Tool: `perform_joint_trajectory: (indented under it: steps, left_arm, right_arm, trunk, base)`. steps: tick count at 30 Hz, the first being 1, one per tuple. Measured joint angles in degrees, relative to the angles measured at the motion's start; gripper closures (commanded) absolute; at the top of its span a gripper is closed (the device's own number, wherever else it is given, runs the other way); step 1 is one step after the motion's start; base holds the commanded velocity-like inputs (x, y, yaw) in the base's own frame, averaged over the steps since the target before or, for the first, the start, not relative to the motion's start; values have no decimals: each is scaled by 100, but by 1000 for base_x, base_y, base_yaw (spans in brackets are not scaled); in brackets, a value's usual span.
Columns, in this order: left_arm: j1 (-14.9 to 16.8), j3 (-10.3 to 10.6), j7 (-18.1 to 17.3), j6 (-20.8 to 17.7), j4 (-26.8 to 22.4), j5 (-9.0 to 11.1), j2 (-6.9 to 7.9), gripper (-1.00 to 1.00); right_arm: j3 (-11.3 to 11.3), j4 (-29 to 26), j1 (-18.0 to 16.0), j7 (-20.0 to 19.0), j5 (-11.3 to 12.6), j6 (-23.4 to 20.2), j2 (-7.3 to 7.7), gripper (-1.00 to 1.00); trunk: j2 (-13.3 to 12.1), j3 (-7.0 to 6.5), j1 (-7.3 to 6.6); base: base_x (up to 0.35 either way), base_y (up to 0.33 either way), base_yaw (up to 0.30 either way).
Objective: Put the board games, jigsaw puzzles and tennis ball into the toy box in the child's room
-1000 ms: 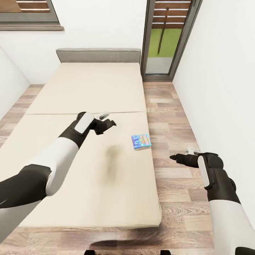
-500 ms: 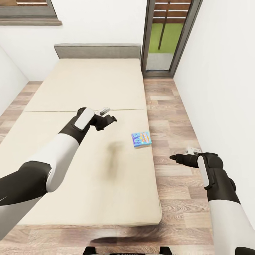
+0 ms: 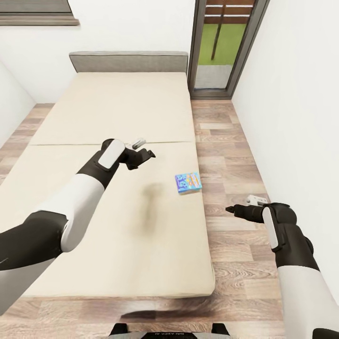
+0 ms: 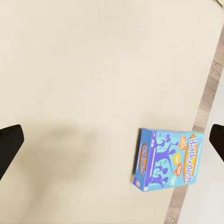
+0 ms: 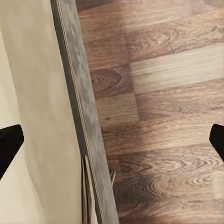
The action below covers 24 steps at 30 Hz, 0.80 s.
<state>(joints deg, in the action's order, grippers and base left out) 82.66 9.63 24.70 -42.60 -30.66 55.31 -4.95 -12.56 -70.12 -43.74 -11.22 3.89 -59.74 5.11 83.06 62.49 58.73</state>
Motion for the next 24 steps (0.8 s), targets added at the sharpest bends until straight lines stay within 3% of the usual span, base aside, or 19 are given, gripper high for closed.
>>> perform_joint_trajectory:
  steps: [24]
  left_arm:
    - [-16,13,82,-17,-388,-14,-27,-100]
  right_arm:
    - [-4,-5,0,0,2,0,0,-100]
  trunk:
    - [0,225,0]
  base:
    - [8,0,0]
